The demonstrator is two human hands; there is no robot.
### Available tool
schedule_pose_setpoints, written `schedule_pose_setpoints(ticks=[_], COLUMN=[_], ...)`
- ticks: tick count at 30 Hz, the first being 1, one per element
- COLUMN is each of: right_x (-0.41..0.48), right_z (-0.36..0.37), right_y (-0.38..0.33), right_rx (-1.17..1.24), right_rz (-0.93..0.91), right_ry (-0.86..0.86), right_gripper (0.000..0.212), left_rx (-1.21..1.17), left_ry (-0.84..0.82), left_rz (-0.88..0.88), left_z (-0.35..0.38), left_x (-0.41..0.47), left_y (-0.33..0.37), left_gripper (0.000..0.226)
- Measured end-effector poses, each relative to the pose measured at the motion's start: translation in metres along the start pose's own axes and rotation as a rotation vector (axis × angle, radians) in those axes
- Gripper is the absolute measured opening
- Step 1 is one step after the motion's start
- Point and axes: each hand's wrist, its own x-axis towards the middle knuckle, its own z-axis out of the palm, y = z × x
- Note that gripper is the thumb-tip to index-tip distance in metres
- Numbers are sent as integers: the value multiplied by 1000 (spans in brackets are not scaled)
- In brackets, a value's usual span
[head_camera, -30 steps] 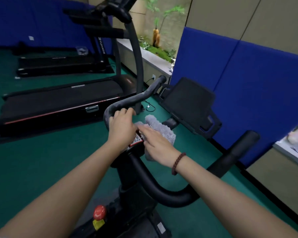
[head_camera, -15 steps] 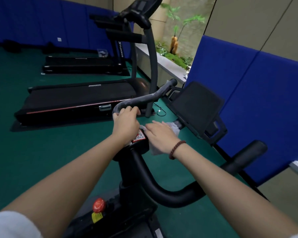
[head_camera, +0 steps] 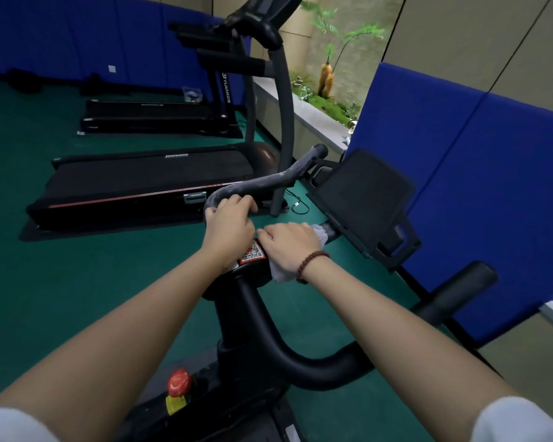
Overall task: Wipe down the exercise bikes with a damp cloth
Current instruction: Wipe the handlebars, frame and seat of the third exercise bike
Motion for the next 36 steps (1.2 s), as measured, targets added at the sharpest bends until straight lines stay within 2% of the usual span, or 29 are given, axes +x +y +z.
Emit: schedule_pose_setpoints(ticks=[6, 12, 18, 22, 27, 29, 32, 36], right_x=[-4, -14, -16, 2, 28, 29, 17, -4], right_z=[-2, 10, 8, 3, -5, -8, -6, 1], right_y=[35, 35, 44, 44, 35, 31, 23, 1], right_rx=[-17, 11, 41, 50, 66, 47, 35, 145], right_rz=[59, 106, 51, 95, 245, 259, 230, 169], right_ry=[106, 106, 124, 86, -101, -121, -71, 41], right_gripper=[38, 36, 29, 33, 33, 36, 37, 32], left_rx=[2, 1, 24, 34, 34, 31, 27, 40], left_ry=[11, 18, 22, 21, 22, 24, 34, 50], left_rz=[9, 22, 49, 38, 36, 35, 34, 25], left_z=[-1, -1, 0, -1, -1, -1, -1, -2], left_x=[-3, -5, -5, -3, -4, -5, -7, -9], left_y=[0, 1, 0, -1, -1, 0, 1, 1], left_gripper=[28, 26, 26, 25, 26, 26, 25, 25])
